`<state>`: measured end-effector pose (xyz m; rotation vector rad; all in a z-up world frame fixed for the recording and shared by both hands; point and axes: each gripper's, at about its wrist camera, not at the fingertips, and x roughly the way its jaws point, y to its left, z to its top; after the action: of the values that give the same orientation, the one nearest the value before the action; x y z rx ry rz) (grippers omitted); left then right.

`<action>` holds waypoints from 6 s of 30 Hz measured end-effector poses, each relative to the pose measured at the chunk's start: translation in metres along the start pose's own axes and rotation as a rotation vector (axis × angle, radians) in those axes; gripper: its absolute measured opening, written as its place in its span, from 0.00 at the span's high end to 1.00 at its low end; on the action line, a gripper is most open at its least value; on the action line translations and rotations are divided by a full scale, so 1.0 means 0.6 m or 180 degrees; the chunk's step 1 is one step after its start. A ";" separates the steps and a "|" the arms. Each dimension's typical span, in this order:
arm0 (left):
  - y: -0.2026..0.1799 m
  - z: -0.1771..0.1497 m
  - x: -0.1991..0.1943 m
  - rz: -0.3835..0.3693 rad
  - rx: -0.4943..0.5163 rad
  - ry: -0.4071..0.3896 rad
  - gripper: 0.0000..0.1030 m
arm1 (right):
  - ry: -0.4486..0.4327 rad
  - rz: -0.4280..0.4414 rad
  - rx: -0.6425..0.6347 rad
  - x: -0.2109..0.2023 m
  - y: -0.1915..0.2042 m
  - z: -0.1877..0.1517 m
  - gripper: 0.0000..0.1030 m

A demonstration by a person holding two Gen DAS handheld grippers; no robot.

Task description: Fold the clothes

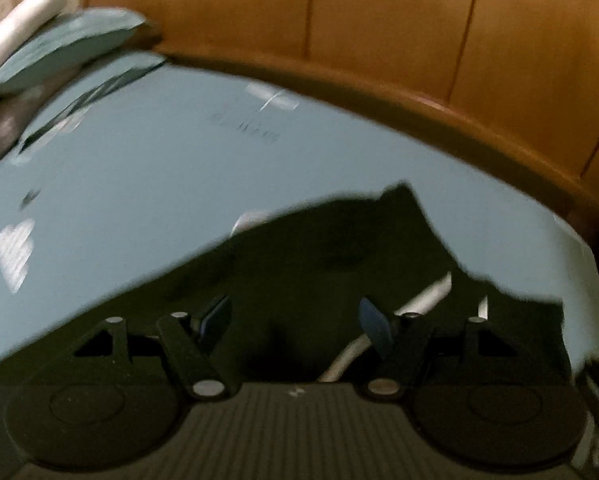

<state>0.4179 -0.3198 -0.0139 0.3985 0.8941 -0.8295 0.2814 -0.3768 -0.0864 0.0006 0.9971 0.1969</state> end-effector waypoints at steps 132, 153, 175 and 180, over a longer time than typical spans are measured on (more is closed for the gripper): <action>0.179 0.109 0.120 -0.0638 0.0741 -0.0073 0.62 | 0.0000 0.0946 -0.0590 0.130 -0.197 0.386 0.20; 0.123 0.119 0.222 -0.1178 0.1328 0.0217 0.55 | 0.0421 0.1591 -0.0309 0.244 -0.271 0.421 0.49; 0.061 0.155 0.198 -0.1561 0.2482 0.0442 0.38 | 0.0053 0.1341 -0.1813 0.085 -0.114 0.393 0.83; 0.047 0.153 0.175 -0.1679 0.2630 0.0512 0.88 | 0.0074 0.1234 -0.2080 0.077 -0.095 0.385 0.83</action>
<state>0.5252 -0.4079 -0.0463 0.9800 0.7787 -1.6774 0.5077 -0.4044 -0.0040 -0.4073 0.9115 0.8725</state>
